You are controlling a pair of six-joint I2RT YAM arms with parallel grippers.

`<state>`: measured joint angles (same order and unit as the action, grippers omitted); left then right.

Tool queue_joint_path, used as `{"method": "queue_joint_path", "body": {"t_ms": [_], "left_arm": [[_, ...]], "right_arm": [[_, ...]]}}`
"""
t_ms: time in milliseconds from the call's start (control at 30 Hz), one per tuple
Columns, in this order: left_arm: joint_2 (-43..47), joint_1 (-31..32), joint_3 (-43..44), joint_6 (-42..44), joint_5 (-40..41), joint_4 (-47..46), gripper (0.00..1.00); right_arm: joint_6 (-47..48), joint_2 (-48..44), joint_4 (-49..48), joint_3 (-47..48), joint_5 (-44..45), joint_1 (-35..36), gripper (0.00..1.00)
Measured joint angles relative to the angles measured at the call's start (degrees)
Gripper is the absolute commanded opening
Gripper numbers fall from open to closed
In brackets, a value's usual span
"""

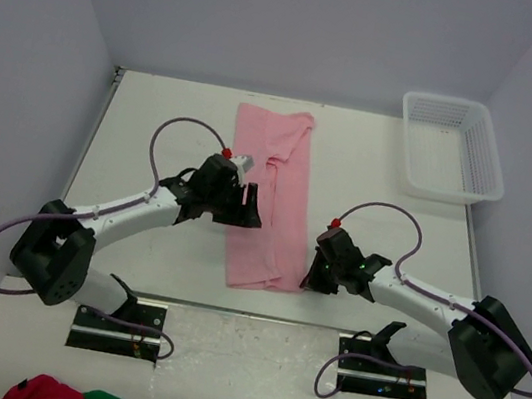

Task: Fold and stack the t-shirts
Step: Grab the bottom of the folded rectangular tshirt with both arms

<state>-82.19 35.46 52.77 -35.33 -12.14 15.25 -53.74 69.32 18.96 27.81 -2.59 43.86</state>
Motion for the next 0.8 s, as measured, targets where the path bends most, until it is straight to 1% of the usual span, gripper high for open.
{"method": "queue_joint_path", "body": {"t_ms": [67, 167, 233, 333, 400, 800], "left_arm": [[3.37, 0.85, -7.82, -2.56, 0.83, 2.58, 0.64], [8.5, 1.66, -14.99, -5.66, 1.57, 5.53, 0.62], [12.74, 1.81, -17.97, -7.45, 2.12, 7.15, 0.61], [17.68, 1.81, -19.89, -9.7, 2.23, 7.1, 0.61], [19.06, 1.81, -20.35, -10.51, 2.12, 6.93, 0.61], [16.39, 3.32, -21.66, -11.96, -0.28, 6.88, 0.55]], "right_arm": [[0.0, -0.02, -0.57, -0.31, -0.13, 0.0, 0.0], [0.0, -0.07, -1.31, -0.66, -0.44, 0.02, 0.0], [0.0, -0.09, -1.77, -0.83, -0.61, 0.02, 0.0], [0.0, -0.09, -1.86, -0.83, -0.96, 0.02, 0.0], [0.0, -0.15, -1.84, -0.83, -1.01, 0.04, 0.0], [-0.04, -3.15, -1.09, -0.94, -0.96, 0.09, 0.0]]}}
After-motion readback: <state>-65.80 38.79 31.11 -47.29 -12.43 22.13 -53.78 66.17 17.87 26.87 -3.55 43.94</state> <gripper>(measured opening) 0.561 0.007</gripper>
